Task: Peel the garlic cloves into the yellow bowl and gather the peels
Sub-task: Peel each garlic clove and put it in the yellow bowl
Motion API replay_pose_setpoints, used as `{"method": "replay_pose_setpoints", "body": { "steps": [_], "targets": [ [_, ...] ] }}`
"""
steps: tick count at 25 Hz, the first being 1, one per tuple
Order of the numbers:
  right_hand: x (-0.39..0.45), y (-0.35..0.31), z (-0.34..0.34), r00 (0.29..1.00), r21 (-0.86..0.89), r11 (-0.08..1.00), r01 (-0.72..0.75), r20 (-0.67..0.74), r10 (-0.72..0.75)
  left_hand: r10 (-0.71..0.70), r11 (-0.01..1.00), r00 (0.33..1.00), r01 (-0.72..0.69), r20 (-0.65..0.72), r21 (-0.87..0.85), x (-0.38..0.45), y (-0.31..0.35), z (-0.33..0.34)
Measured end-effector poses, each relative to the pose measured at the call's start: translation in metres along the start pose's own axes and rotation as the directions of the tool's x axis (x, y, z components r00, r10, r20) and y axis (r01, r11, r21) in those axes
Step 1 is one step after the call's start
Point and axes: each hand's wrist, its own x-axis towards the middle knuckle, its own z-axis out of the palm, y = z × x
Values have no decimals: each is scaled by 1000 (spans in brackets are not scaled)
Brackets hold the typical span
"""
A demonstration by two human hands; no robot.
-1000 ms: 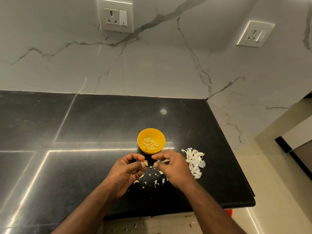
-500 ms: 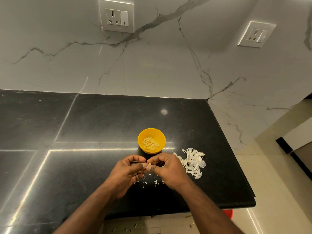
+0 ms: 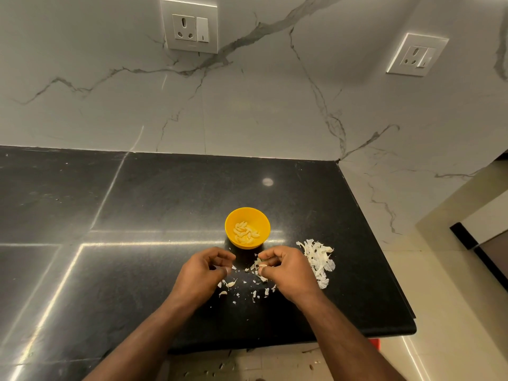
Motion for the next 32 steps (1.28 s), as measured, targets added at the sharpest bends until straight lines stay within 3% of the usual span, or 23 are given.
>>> {"method": "replay_pose_setpoints", "body": {
  "steps": [7,13,17,24,27,30,32],
  "targets": [
    [8,-9,2,998,-42,999,-2,-55,0,3,983,999,6,-50,184,-6,-5,-8],
    [29,-31,-2,974,-67,992,103,-195,-114,-44,921,995,8,85,390,-11,-9,-16],
    [21,-18,12,999,23,999,34,-39,-33,-76,876,969,-48,235,480,-12,-15,-15],
    [0,-5,30,975,-3,998,58,214,-56,-30,825,971,-109,236,554,-12,-16,-11],
    [-3,-4,33,969,-43,997,64,240,-52,12,871,988,-87,156,484,-13,-16,-8],
    [-4,-5,33,970,-23,995,94,226,-87,4,987,997,-16,75,158,-14,-11,-5],
    [-6,-6,32,975,1,994,110,195,-108,3,1000,997,-4,82,13,-14,-7,-2]
  ]
}}
